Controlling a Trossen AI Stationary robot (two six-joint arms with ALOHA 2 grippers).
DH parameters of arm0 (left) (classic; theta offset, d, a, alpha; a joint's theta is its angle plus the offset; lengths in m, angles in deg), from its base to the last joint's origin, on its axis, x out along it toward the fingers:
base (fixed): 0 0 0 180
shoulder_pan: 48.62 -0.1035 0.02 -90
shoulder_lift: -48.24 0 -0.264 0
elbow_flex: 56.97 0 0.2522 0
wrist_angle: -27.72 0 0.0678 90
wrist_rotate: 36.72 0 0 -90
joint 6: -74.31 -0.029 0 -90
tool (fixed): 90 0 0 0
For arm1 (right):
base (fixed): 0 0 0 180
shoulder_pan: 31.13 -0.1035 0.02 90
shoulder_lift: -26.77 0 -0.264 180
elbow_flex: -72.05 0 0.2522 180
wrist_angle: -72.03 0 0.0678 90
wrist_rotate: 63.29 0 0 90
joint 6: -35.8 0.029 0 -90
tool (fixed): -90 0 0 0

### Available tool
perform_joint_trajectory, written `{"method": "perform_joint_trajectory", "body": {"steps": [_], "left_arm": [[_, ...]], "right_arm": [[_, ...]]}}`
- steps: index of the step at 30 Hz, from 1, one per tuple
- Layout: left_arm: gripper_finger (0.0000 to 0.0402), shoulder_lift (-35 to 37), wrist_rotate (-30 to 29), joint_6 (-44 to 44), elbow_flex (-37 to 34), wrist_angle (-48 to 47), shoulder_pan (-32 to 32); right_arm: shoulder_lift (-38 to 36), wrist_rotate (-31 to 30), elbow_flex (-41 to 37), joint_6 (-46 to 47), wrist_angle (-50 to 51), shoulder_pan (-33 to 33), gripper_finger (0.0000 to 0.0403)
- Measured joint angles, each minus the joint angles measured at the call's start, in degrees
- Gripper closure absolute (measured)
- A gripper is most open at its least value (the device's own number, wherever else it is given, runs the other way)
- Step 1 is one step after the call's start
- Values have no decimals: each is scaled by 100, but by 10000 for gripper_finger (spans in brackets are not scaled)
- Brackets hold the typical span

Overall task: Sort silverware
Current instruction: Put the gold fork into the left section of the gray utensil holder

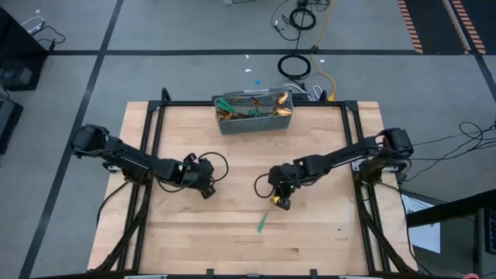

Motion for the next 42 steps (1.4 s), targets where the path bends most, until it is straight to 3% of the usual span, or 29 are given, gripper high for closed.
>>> {"method": "perform_joint_trajectory", "body": {"steps": [8,12,16,25,35,42], "left_arm": [[393,2,-35,9,0,-11,0],[393,1,-63,7,0,-4,0],[393,2,-74,35,0,-6,0],[393,2,-392,12,0,1,0],[393,2,-487,13,0,-18,0],[393,2,-490,5,0,-48,0]], "right_arm": [[-425,-2052,2027,-1749,1711,526,401],[-406,-2775,3090,-2848,1660,1085,401],[-366,-3049,3754,-3759,1186,1659,402],[553,-2961,4719,-5015,1108,2369,402],[1602,-2673,5214,-5522,1210,2409,403],[1675,-2559,5622,-5602,1222,2291,403]]}}
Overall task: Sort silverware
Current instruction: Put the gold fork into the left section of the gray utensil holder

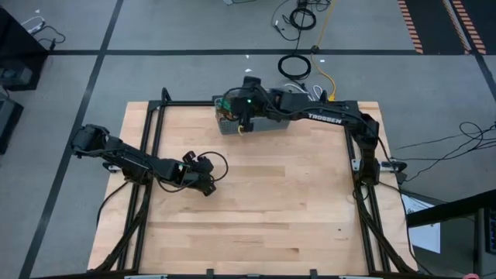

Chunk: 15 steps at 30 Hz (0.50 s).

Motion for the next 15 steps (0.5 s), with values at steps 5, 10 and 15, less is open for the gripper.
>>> {"method": "perform_joint_trajectory", "body": {"steps": [5,10,15], "left_arm": [[393,0,-23,0,0,-42,0],[393,0,-118,0,0,-44,0],[393,0,-151,6,0,-42,0]], "right_arm": [[-51,96,670,-53,207,-27,403],[-61,173,937,-22,190,-35,403],[-24,297,937,69,237,-40,403]]}}
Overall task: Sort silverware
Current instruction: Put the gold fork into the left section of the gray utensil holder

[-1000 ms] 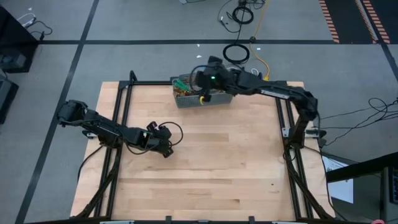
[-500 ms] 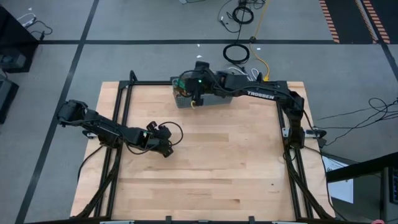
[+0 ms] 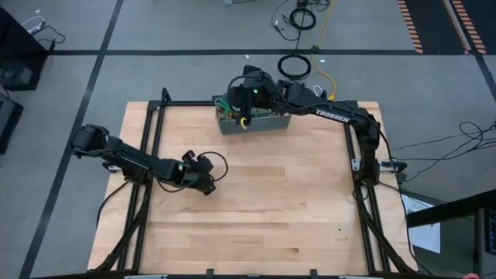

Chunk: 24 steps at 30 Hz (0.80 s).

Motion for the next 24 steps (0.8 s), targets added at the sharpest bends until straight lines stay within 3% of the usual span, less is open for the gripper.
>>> {"method": "perform_joint_trajectory", "body": {"steps": [18,24], "left_arm": [[393,0,-97,-13,0,-51,0],[393,0,-103,-12,-2,-118,0]], "right_arm": [[937,62,-2,-320,-136,43,403],[1076,422,-4,-459,-1,65,403]]}}
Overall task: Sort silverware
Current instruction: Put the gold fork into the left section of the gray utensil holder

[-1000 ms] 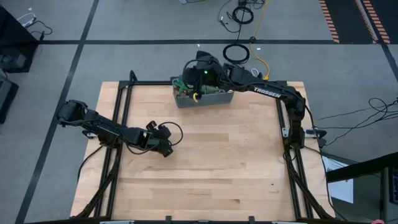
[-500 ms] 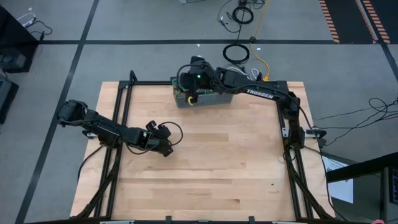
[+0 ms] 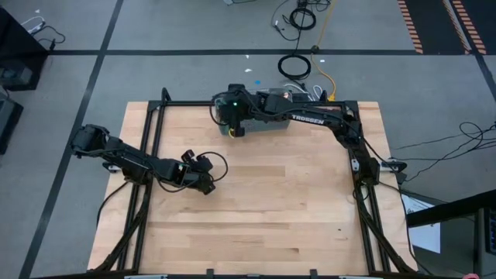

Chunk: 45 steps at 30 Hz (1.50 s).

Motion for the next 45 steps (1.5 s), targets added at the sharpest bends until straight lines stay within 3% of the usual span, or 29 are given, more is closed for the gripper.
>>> {"method": "perform_joint_trajectory", "body": {"steps": [29,40,45], "left_arm": [[393,0,-11,-154,-3,-232,-2],[393,0,-22,-92,-149,-207,-2],[393,0,-22,-91,-149,-137,-2]], "right_arm": [[-459,-602,48,-631,-547,6,403],[-407,439,48,-126,210,163,402],[-404,571,48,-106,299,203,364]]}}
